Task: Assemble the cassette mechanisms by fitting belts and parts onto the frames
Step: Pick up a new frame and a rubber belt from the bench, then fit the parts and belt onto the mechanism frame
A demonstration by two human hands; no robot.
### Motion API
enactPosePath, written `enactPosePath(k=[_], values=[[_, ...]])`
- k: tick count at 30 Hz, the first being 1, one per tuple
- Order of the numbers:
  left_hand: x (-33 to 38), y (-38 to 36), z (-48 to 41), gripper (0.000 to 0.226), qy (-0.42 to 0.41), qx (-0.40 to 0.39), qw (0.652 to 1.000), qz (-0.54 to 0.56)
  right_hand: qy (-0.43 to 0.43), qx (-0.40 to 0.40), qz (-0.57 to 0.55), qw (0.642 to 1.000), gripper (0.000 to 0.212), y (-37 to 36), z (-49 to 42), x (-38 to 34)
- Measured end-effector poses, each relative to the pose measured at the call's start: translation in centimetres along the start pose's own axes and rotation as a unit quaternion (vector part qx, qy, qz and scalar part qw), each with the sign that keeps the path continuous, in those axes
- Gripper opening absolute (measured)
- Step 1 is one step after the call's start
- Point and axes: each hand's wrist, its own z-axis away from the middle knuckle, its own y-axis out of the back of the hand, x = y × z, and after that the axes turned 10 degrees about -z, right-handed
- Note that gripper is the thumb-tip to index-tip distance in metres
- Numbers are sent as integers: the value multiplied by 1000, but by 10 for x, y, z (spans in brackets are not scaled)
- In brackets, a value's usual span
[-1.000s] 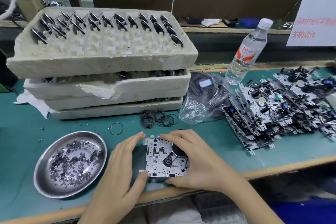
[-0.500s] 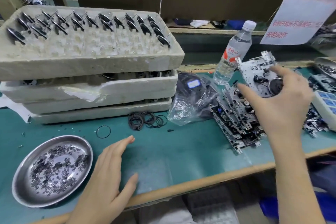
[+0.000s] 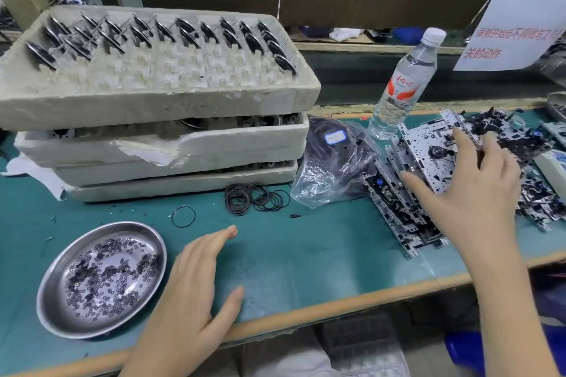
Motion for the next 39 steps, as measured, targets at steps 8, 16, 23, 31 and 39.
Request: enactPosePath(k=[8,16,23,31,39], values=[[-2,-3,-1,65,-7,1,1000,-1,233,54,164,957,93,-38,55,-22],[-6,-6,-2,65,-14,3,1000,-5,151,36,281,947,71,-61,54,-1],[-6,-6,-2,66,-12,4,1000,-5,138,29,276,951,85,-59,51,9],[-5,-5,-3,66,-23,14,1000,-7,140,13,275,951,83,-56,36,20],[-6,-6,-3,67,-26,12,1000,-14,123,-3,257,959,87,-57,18,32]])
